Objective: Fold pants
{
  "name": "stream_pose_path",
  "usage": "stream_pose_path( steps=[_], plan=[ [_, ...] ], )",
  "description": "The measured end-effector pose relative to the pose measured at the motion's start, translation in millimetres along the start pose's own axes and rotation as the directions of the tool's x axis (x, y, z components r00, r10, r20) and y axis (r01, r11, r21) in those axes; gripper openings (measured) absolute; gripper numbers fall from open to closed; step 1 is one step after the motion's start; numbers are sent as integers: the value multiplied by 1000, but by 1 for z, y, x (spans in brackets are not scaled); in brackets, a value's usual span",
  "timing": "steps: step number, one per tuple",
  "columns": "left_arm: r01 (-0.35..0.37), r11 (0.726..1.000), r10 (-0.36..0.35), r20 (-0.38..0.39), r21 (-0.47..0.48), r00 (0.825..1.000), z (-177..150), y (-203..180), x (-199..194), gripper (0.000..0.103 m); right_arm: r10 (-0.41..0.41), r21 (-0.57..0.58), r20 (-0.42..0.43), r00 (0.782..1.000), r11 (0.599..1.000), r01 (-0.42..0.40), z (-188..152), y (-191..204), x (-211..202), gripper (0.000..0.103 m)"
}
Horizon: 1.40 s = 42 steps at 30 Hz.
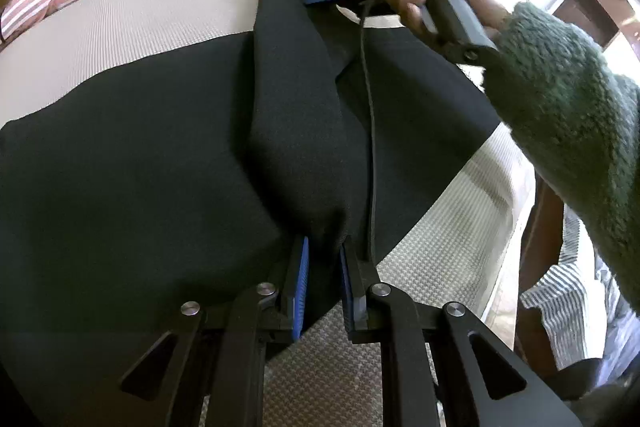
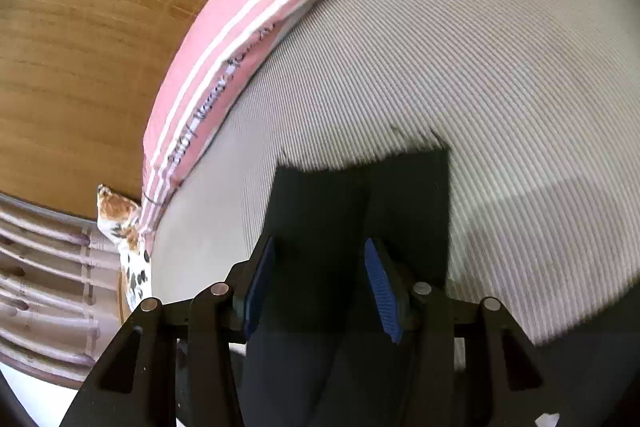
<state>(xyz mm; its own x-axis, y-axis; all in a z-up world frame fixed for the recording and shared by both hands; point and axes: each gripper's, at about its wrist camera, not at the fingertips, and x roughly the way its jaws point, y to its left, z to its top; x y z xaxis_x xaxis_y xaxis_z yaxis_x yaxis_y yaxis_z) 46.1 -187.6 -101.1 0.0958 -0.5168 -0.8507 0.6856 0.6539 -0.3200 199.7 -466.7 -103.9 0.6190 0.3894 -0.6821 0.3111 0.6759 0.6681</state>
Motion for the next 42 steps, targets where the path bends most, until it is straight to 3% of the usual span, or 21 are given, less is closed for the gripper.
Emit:
stream_pose_path(
  steps=[3,7,10,14,17,23,29,32,38,42],
  plan=[
    [2,1000,-2,0,-2,1000,0,0,0,15,12,7,0,1000,1000,-12,11,2,8,44],
    [-2,1000,2,0,0,1000,0,0,1,15,18,11,-26,1000,1000,-18,15,5,17,12],
    [-8,1000,8,0,4,1000,0,-2,1,15,-2,-5,1,1000,1000,2,10,9,8,8],
    [-29,999,29,-1,24,1000,0,-7,1,15,-4,-28,95,995,1000,7,3,17,-34,6],
    [-59,997,58,4,59,998,0,-13,1,15,-37,-49,186,982,998,47,-9,14,-91,6],
    [-97,988,95,21,116,995,-1,-22,2,15,-181,28,276,944,983,180,-53,-35,-175,6],
    [-139,971,133,43,195,990,-2,-28,3,15,-277,203,249,928,952,230,-109,-98,-196,5],
    [-156,957,150,44,245,988,-3,-33,5,15,-286,251,245,926,941,225,-121,-111,-197,5],
    [-132,951,121,59,279,991,2,-36,-8,15,-305,207,308,901,946,249,-129,-92,-213,5],
    [-100,947,98,24,304,995,-1,-33,-6,15,-341,222,282,897,933,284,-137,-107,-208,5]
  ],
)
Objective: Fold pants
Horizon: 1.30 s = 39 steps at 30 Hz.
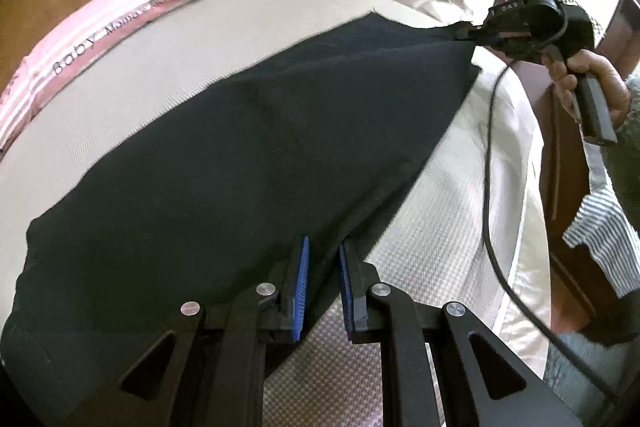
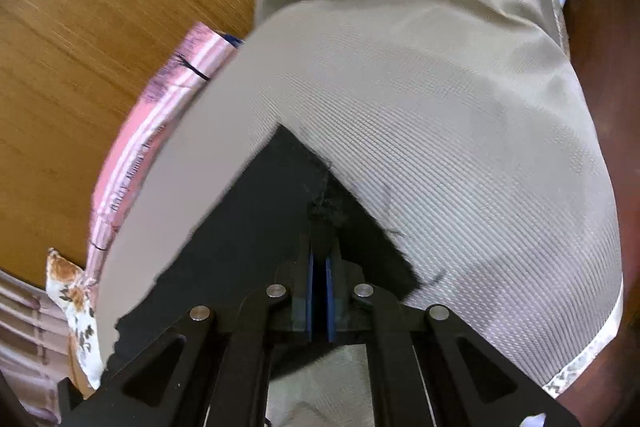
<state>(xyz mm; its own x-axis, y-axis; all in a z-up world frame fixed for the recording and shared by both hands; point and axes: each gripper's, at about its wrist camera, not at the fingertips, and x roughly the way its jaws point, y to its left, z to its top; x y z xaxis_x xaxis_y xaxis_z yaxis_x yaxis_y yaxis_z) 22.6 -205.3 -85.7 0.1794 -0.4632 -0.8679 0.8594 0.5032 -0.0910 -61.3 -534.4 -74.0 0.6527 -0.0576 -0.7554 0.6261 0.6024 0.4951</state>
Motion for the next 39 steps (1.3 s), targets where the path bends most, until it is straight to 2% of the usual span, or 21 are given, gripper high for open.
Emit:
stream_pose_path(
  steps=[3,6,11,13,20,23,26,31,39],
  plan=[
    [16,1000,-16,-38,13,999,-4,-2,8,15,-13,18,-18,1000,1000,13,-3,-12,14,5],
    [18,1000,-17,-39,12,999,-4,-2,10,15,-35,17,-9,999,999,35,-1,-16,15,11],
    [38,999,-38,-36,-24,999,-3,2,12,16,72,72,-59,996,995,-67,5,-22,9,39],
    [43,998,-44,-31,-37,999,-4,3,12,15,110,81,-65,992,991,-105,2,-23,4,43],
    [53,997,-55,-28,-62,998,-5,8,11,16,241,80,-104,965,969,-233,-11,-15,4,43],
    [48,997,-50,-28,-64,998,-5,8,10,16,280,64,-95,955,959,-275,-9,-8,5,42],
    [43,997,-45,-27,-63,999,-6,8,10,17,355,36,-65,933,935,-353,-1,7,0,42],
    [47,996,-49,-26,-73,998,-6,10,9,17,338,23,-51,940,941,-338,14,16,3,42],
    [54,995,-56,-24,-80,998,-7,11,9,17,294,109,-38,955,951,-289,-5,-26,-2,41]
  ],
)
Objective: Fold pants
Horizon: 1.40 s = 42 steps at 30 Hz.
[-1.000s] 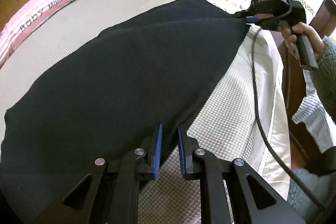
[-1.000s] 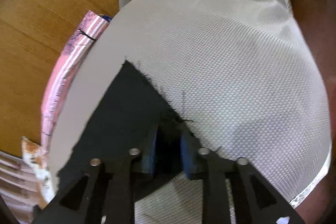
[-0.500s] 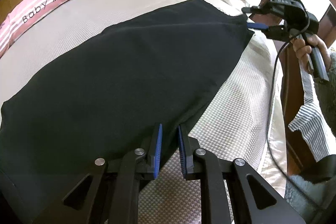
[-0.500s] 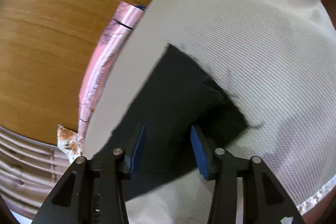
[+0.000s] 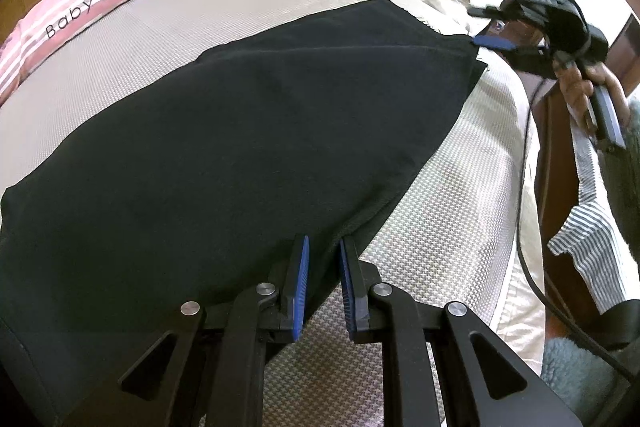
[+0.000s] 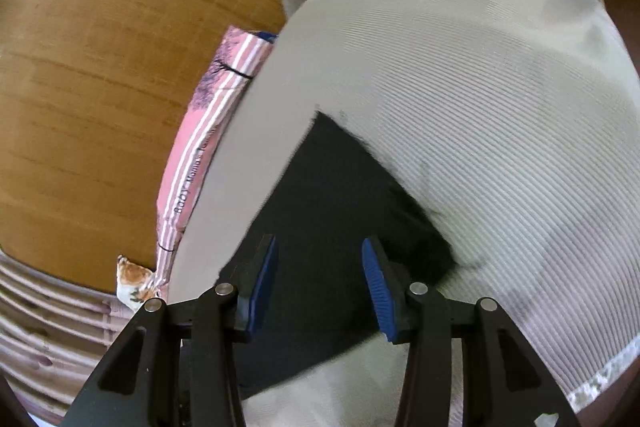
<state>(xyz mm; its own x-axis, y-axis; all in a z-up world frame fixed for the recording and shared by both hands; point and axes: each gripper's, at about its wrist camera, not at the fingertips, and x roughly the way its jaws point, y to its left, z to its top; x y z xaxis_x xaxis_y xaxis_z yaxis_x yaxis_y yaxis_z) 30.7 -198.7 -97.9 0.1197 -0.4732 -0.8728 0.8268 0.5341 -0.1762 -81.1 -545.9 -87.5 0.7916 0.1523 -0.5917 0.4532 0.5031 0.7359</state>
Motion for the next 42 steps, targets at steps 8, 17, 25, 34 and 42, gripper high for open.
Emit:
stream_pose_path(
  steps=[8,17,25,34,42],
  plan=[
    [0,1000,0,1,-5,1000,0,3,0,17,-4,42,-17,1000,999,5,-14,-24,4,31],
    [-9,1000,9,-1,-5,1000,0,1,-1,17,-32,-20,0,999,999,32,3,-7,30,16],
    [-8,1000,8,2,-12,1000,0,1,0,17,-11,-75,-59,998,997,7,11,15,54,19],
    [-5,1000,5,3,-17,1000,0,2,0,17,-77,-78,102,992,993,85,9,7,4,5],
    [0,1000,-1,-6,-8,1000,2,4,0,17,-117,23,109,987,993,116,-3,-35,-18,5]
  ],
)
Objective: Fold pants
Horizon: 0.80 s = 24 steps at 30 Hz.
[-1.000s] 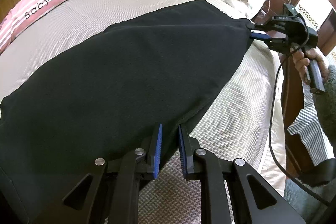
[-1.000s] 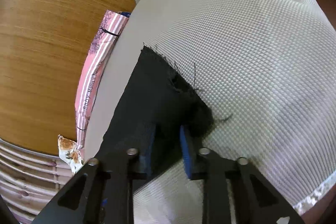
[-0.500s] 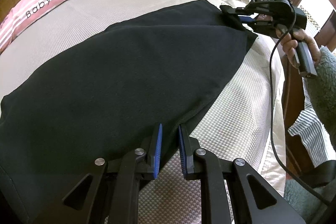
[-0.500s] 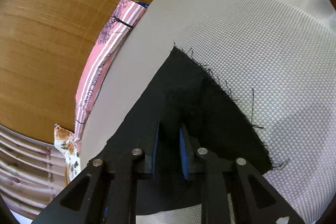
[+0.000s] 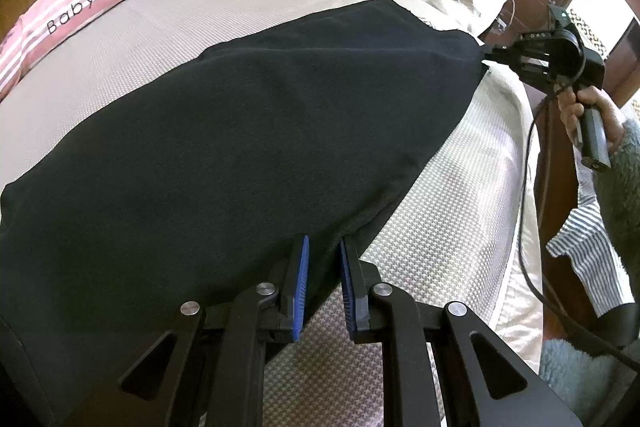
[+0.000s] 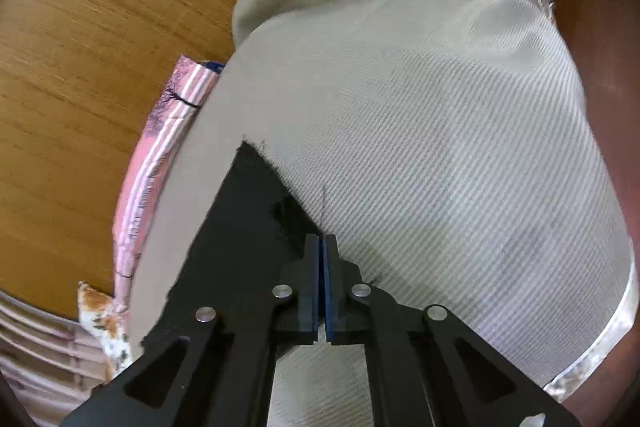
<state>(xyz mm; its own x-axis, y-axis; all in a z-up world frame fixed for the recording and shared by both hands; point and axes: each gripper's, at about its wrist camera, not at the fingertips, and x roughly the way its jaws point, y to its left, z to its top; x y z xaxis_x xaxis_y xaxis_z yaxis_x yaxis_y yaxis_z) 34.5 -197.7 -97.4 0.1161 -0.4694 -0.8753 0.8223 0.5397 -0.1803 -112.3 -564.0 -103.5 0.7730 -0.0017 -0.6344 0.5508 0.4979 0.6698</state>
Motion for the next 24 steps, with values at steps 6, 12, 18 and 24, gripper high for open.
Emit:
stream_pose_path(
  steps=[6,12,18,24],
  plan=[
    [0,1000,0,-3,-12,1000,2,0,1,17,49,4,-7,999,999,-49,-11,10,-8,22],
    [-2,1000,2,0,-18,1000,0,0,2,17,19,6,-60,998,1000,-19,-27,7,12,22],
    [-1,1000,1,3,-27,1000,0,0,2,17,7,2,-30,1000,1000,-7,-17,9,22,19],
    [-2,1000,3,4,-24,1000,-1,0,2,17,12,9,-24,1000,1000,-12,-14,13,19,5]
  ],
)
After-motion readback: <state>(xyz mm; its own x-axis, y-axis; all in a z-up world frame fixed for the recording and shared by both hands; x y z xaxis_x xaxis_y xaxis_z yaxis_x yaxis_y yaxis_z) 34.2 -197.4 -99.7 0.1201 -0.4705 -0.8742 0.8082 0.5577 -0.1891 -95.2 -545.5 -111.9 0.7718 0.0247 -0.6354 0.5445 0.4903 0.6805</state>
